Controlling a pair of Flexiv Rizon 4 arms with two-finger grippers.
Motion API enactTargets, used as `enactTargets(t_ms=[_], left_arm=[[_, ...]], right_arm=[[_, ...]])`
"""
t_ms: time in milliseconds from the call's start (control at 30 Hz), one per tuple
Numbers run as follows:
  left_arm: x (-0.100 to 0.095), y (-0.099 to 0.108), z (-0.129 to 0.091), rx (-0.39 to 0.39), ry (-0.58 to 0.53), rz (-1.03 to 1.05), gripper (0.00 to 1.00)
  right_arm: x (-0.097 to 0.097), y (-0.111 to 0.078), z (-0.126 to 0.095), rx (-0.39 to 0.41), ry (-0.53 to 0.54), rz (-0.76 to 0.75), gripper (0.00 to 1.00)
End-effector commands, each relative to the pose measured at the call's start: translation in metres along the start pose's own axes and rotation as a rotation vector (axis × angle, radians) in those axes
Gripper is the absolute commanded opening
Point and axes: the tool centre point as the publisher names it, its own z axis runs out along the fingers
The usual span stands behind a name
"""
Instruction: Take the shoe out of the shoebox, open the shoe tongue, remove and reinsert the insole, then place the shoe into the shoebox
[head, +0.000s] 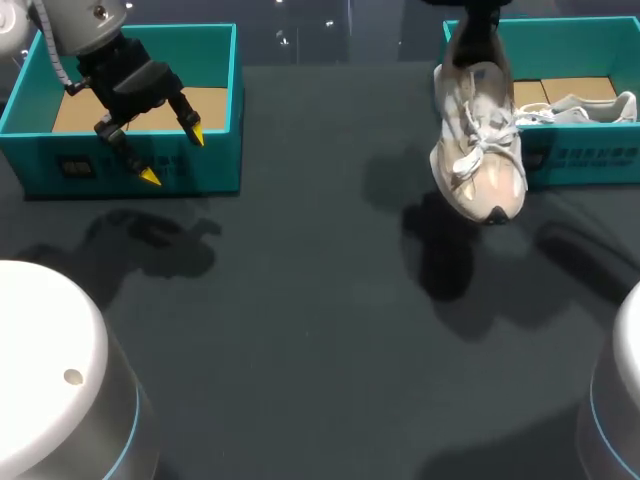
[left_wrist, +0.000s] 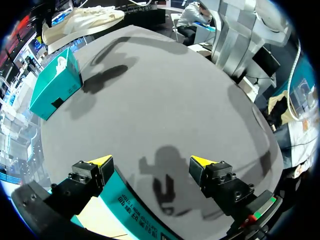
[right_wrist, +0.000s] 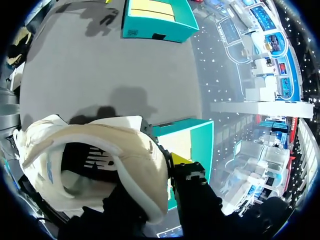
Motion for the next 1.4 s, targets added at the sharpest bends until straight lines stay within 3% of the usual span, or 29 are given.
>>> enactTargets(t_ms=[33,300,533,967,1167,1400], left_arm=[[0.0,0.0,0.0,-0.002,0.001,0.0,1.0],[0.0,0.0,0.0,-0.002,0.001,0.0,1.0],[0.0,0.0,0.0,-0.002,0.001,0.0,1.0],[0.0,0.0,0.0,-0.002,0.001,0.0,1.0],[0.0,0.0,0.0,-0.002,0.001,0.0,1.0],[0.0,0.0,0.0,-0.002,0.001,0.0,1.0]], right_arm=[[-0.041,-0.005,0.003,0.034,0.011,-0.01,0.0],[-0.128,-0.046,0.023,0.044,-0.011,-0.065,0.0],[-0.193,-0.112,0.047,0.022,-0.045,-0.103,0.0],[-0.193,-0.112,0.047,0.022,-0.045,-0.103,0.0],[-0.223,-0.176,0.077,0.071,-0.014,-0.001,0.0],[-0.239,-0.213,0.083,0.112,-0.009,0.024,0.0]])
